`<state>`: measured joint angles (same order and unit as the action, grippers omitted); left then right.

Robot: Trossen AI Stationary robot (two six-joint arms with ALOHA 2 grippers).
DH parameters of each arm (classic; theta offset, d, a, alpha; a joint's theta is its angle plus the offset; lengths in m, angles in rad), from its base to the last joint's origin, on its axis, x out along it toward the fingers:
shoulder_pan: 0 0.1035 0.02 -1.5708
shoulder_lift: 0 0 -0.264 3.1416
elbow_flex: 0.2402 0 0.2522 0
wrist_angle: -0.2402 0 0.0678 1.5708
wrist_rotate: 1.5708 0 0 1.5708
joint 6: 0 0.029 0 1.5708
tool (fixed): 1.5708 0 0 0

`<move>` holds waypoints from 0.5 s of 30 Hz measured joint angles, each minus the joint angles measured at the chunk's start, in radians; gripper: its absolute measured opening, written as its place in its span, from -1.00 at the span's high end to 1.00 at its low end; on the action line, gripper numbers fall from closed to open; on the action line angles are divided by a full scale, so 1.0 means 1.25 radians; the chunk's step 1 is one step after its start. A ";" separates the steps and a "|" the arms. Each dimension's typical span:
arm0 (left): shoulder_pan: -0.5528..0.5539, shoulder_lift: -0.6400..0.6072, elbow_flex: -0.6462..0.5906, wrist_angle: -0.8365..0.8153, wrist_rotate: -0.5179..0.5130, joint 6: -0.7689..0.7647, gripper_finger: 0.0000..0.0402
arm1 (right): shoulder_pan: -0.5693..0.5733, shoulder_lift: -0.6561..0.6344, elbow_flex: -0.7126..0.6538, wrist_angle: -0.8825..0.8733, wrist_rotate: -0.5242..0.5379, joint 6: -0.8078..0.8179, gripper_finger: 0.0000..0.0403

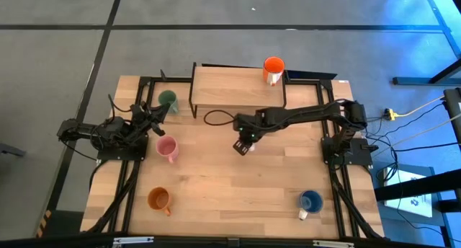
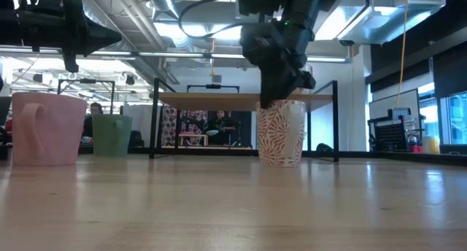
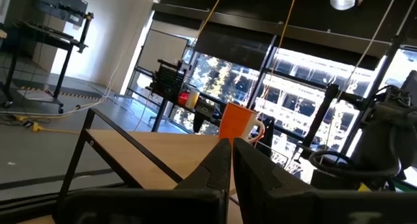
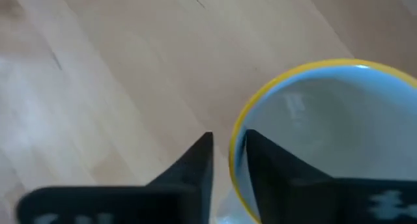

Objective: Place coffee mugs
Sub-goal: Put the yellow patterned mug on the shelf

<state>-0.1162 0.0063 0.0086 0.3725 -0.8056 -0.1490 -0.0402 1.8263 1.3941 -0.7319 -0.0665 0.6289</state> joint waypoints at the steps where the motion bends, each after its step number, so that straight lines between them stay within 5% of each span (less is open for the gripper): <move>1: 0.000 0.000 0.000 0.000 0.006 0.000 0.94 | 0.000 0.000 0.000 0.010 -0.004 0.000 0.53; 11: 0.002 0.000 0.000 0.009 0.007 -0.023 0.91 | 0.005 -0.112 0.001 -0.001 -0.012 -0.056 0.08; 15: 0.002 0.006 0.005 0.006 0.035 -0.071 0.71 | 0.049 -0.214 -0.011 -0.036 0.076 -0.127 0.06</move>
<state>-0.1132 0.0143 0.0146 0.3800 -0.7615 -0.2381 0.0210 1.5582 1.3799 -0.7764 0.0288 0.4702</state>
